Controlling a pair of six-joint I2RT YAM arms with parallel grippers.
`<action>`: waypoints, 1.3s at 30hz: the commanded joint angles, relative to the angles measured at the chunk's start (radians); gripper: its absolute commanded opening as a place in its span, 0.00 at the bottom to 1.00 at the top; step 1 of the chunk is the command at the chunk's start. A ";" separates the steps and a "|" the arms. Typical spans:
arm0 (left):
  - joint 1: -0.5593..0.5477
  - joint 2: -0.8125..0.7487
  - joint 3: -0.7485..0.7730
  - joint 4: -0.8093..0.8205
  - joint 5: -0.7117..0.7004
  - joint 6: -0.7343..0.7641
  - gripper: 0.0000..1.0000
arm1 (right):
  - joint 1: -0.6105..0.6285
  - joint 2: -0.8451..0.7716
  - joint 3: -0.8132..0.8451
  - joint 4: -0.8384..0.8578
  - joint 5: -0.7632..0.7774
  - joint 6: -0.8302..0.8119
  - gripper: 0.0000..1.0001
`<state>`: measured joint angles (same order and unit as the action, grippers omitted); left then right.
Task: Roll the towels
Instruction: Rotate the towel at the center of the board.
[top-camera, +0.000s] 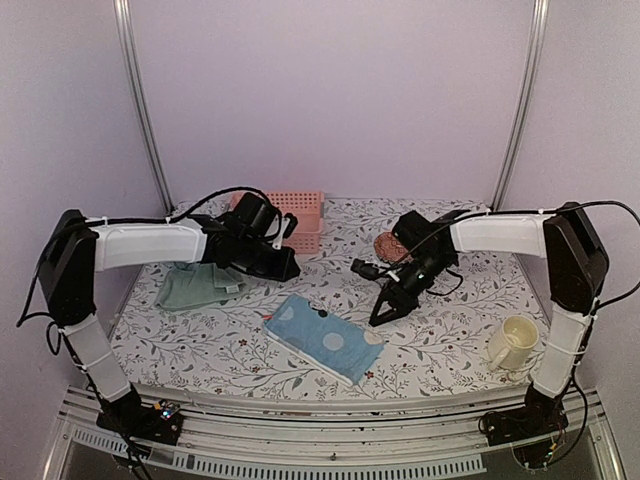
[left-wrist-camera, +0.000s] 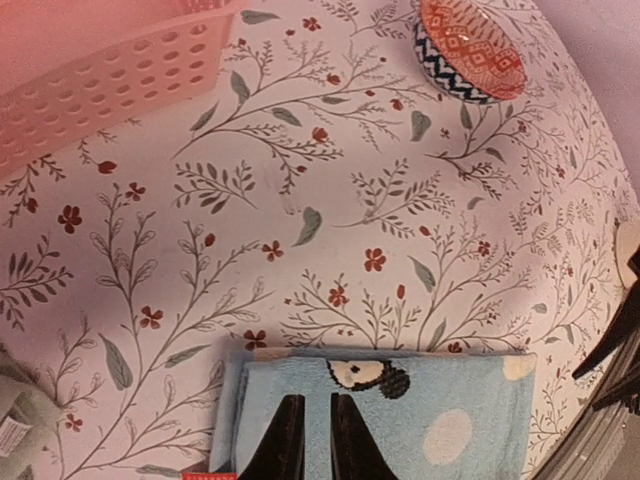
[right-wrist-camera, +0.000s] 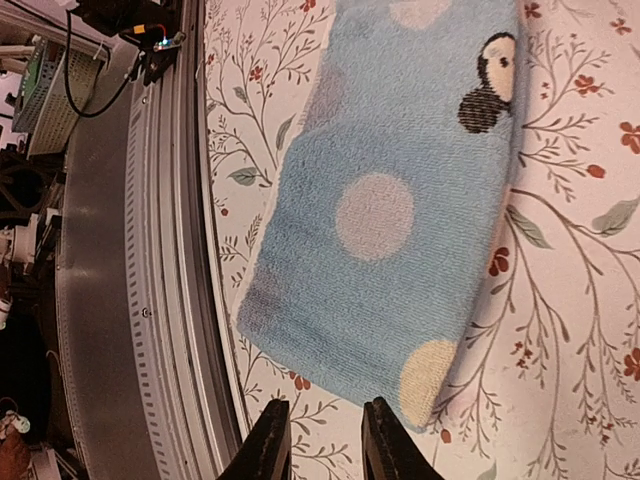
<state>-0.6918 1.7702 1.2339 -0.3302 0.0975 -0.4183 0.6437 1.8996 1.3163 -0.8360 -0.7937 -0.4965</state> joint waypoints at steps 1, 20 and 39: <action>-0.067 -0.054 -0.064 0.006 0.053 -0.039 0.11 | -0.059 -0.043 0.012 -0.001 -0.024 -0.025 0.28; -0.118 -0.251 -0.411 -0.115 -0.063 -0.213 0.00 | -0.076 -0.144 -0.197 0.258 0.074 0.007 0.29; -0.042 0.256 0.083 -0.159 -0.012 0.081 0.00 | -0.075 -0.227 -0.230 0.268 0.112 -0.010 0.29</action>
<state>-0.7616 1.9244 1.1931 -0.4625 0.0753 -0.4374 0.5648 1.7290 1.1088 -0.5838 -0.7013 -0.4908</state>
